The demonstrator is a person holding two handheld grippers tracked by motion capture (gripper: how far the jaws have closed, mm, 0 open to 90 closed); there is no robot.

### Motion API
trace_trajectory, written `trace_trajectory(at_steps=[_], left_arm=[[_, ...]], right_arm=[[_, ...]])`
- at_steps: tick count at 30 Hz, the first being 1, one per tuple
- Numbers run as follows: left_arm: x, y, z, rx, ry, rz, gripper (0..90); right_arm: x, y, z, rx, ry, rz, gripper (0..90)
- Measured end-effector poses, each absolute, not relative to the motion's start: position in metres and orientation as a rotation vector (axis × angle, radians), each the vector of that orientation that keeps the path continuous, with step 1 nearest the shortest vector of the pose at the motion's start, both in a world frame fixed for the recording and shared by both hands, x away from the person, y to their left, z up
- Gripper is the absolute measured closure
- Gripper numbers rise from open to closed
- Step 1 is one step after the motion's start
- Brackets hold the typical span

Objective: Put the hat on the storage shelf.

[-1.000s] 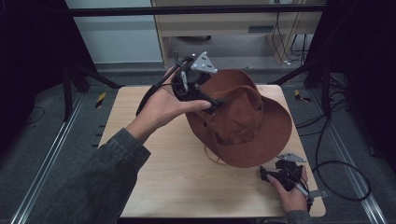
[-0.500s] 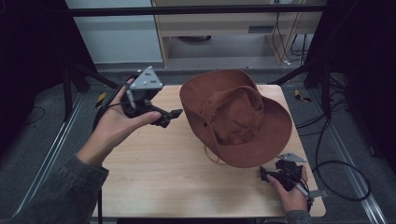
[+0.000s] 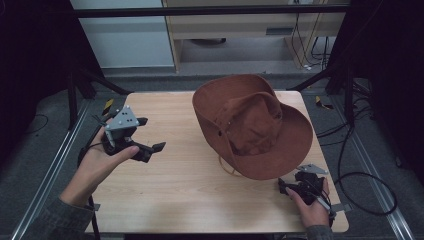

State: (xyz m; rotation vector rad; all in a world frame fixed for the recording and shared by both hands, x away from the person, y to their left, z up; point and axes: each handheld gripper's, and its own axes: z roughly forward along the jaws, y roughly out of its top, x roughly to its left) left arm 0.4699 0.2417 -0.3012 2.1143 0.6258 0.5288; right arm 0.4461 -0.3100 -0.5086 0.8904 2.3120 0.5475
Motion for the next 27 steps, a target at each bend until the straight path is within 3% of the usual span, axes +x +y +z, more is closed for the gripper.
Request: trace_trajectory(at_steps=[27], left_arm=[[0.486,0.269,-0.46,2.196,0.838,0.345,4.9]], right_arm=[[0.446,-0.31,-0.509,0.888,2.312,0.549,0.5]])
